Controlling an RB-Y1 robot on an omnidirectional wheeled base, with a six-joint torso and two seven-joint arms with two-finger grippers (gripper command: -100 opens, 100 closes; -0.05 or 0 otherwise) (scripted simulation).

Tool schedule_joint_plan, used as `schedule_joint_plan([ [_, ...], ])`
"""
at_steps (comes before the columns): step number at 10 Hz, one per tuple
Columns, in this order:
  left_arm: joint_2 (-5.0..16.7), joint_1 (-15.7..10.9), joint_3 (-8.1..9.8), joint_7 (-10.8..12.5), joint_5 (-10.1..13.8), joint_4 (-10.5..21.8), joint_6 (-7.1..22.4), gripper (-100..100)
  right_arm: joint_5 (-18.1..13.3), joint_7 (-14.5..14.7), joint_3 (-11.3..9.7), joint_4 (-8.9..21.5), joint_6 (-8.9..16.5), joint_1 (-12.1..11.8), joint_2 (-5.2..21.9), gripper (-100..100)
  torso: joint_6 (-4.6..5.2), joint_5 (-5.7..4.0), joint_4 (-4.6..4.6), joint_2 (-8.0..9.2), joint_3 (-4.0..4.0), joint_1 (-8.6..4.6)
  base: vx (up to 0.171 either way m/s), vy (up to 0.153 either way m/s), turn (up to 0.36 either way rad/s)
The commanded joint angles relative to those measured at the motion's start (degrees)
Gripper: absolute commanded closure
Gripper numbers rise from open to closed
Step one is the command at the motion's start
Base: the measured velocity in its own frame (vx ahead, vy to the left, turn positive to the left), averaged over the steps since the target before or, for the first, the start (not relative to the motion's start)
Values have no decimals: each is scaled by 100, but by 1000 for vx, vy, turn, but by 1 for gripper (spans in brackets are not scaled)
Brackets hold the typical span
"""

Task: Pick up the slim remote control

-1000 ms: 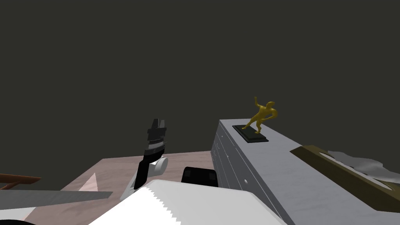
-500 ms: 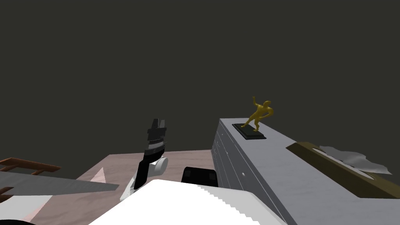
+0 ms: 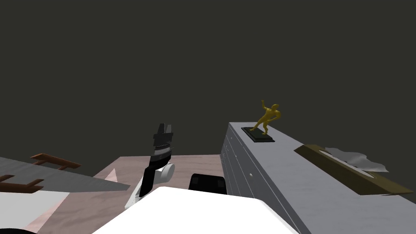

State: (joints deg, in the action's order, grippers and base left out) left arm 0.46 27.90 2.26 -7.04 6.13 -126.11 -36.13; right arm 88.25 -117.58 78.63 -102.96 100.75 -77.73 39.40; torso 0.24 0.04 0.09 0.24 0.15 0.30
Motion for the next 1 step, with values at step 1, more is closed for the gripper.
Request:
schedule_joint_plan([
  [1,0,0,0,0,0,0,0,0,0,0,0,0,0,0,0,0,0,0,0,0,0,0,0,0,0],
])
